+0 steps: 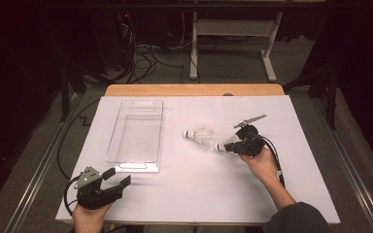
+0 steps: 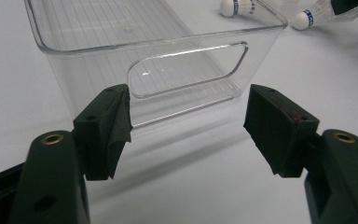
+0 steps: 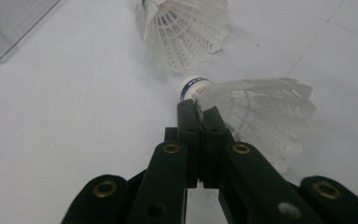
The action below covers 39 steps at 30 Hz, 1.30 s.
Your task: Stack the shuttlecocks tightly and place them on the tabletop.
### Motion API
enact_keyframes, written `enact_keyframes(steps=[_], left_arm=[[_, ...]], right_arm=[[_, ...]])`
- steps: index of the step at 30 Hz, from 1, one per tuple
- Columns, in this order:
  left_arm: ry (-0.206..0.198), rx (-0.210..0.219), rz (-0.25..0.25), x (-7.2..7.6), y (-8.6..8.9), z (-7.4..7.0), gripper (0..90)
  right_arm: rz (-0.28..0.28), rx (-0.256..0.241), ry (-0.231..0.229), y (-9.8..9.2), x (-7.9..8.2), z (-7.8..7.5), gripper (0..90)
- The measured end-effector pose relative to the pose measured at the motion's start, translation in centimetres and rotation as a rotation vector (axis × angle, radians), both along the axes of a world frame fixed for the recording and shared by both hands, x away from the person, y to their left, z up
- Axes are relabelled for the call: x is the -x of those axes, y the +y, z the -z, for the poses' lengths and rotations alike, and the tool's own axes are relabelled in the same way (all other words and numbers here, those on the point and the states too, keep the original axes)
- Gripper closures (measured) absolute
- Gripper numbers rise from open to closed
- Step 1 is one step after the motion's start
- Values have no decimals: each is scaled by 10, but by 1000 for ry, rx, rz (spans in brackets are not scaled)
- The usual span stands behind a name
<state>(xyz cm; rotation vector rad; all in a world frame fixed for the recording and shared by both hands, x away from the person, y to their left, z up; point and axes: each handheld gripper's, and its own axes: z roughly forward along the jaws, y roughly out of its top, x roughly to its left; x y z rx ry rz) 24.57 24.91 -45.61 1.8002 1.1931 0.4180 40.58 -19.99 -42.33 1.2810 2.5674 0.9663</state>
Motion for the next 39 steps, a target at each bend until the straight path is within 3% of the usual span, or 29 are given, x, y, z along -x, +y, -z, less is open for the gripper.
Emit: enact_keyframes(steps=[16, 39], left_arm=[[-1, 2, 0, 0, 0, 0, 323], [-1, 3, 2, 0, 1, 0, 323]], right_arm=[[15, -46, -46, 14, -11, -7, 900], [35, -75, -50, 29, -24, 0, 900]])
